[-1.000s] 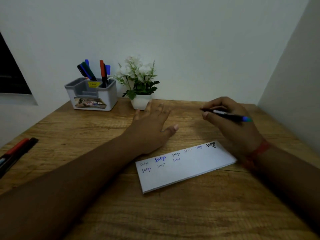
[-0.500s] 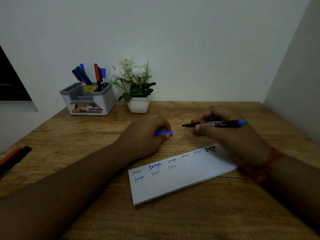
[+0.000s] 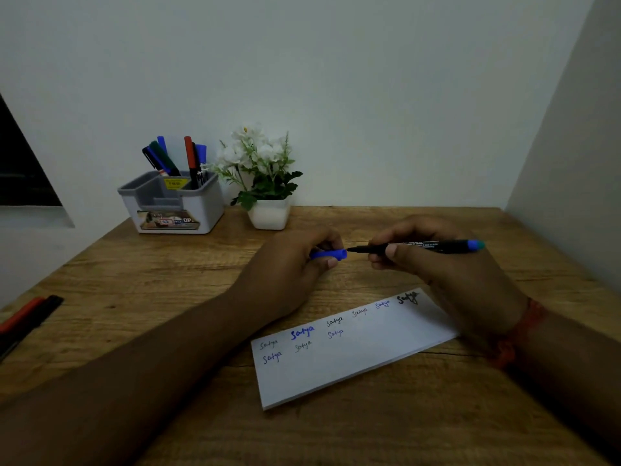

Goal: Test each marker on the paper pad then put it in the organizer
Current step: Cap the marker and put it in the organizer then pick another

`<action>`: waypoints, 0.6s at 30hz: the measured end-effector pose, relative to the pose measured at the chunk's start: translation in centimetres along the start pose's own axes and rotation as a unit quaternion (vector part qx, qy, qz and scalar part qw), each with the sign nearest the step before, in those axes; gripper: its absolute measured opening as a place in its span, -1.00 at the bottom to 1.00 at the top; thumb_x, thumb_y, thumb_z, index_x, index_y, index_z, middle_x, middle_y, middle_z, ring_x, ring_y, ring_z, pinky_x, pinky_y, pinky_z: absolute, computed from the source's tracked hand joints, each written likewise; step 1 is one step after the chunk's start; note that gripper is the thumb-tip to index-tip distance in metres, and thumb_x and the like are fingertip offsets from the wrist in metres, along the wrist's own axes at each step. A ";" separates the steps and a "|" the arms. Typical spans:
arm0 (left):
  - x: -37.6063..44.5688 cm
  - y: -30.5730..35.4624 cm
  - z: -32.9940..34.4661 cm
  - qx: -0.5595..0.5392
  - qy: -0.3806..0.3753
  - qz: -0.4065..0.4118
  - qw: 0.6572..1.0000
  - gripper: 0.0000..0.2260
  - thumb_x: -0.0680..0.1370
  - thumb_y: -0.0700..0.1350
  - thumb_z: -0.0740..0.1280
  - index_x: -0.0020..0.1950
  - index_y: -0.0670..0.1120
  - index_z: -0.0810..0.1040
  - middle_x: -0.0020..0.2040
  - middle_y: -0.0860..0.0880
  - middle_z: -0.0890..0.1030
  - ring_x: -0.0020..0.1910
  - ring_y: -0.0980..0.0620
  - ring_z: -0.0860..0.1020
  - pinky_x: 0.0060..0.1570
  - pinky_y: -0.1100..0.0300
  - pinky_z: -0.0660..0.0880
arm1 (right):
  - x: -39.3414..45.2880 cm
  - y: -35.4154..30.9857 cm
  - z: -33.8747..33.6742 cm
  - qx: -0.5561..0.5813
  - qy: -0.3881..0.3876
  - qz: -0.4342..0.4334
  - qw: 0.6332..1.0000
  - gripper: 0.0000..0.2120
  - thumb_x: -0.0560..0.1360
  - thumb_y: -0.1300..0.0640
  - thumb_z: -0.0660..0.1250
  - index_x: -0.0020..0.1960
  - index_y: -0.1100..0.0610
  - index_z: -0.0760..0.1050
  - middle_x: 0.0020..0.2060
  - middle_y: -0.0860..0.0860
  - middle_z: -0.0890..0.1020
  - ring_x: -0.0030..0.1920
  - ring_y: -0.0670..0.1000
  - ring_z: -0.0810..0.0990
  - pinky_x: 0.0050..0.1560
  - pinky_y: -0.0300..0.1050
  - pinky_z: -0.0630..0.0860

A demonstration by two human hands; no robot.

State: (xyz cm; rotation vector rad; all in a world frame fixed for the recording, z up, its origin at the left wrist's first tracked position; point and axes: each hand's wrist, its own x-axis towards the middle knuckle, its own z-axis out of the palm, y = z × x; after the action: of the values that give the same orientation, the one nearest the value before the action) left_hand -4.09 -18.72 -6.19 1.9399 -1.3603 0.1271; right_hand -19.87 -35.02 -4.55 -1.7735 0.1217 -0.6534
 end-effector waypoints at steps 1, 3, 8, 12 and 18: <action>0.0 0.0 -0.1 0.002 -0.001 0.000 1.000 -0.81 0.56 -0.15 0.38 0.06 0.15 0.55 -0.09 0.30 0.56 0.06 0.33 0.50 0.02 0.29 0.50 | 0.0 0.0 0.0 -0.006 -0.002 -0.002 1.000 -0.83 0.53 0.39 0.33 0.00 0.24 0.67 -0.09 0.16 0.74 -0.02 0.13 0.74 0.13 0.07 0.65; 0.0 0.1 -0.2 0.005 -0.001 0.001 1.000 -0.82 0.56 -0.14 0.38 0.05 0.15 0.54 -0.10 0.29 0.56 0.05 0.32 0.50 0.03 0.22 0.52 | 0.0 0.0 0.1 -0.017 -0.007 -0.006 1.000 -0.84 0.53 0.39 0.34 0.00 0.23 0.67 -0.10 0.15 0.74 -0.03 0.11 0.74 0.11 0.01 0.66; -0.1 0.2 -0.2 0.006 -0.003 0.006 1.000 -0.84 0.56 -0.13 0.38 0.09 0.10 0.56 -0.02 0.21 0.60 0.02 0.23 0.54 0.07 0.05 0.55 | -0.1 -0.2 0.2 -0.027 -0.020 -0.010 0.999 -0.83 0.52 0.38 0.35 -0.01 0.19 0.68 -0.10 0.11 0.74 -0.03 0.07 0.74 0.07 -0.11 0.66; -0.1 0.3 -0.1 0.018 -0.004 0.022 1.000 -0.83 0.56 -0.10 0.38 0.12 0.10 0.56 -0.01 0.20 0.61 0.01 0.22 0.54 0.05 0.01 0.54 | -0.1 -0.2 0.3 -0.036 -0.027 -0.009 0.999 -0.85 0.52 0.36 0.37 0.00 0.18 0.67 -0.10 0.10 0.74 -0.04 0.06 0.74 0.09 -0.09 0.65; -0.2 0.3 0.1 0.018 0.001 0.043 0.999 -0.83 0.56 -0.08 0.39 0.14 0.09 0.56 -0.01 0.21 0.61 0.00 0.22 0.56 0.00 0.00 0.55 | 0.0 -0.1 0.3 -0.037 -0.023 -0.002 0.999 -0.93 0.49 0.34 0.41 -0.04 0.23 0.57 -0.04 0.07 0.73 -0.06 0.11 0.73 0.04 0.02 0.67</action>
State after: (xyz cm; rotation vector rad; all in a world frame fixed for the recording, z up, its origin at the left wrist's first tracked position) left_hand -4.44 -18.67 -6.20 1.9117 -1.4494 0.1955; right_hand -19.68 -34.72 -4.53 -1.8593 0.1121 -0.6183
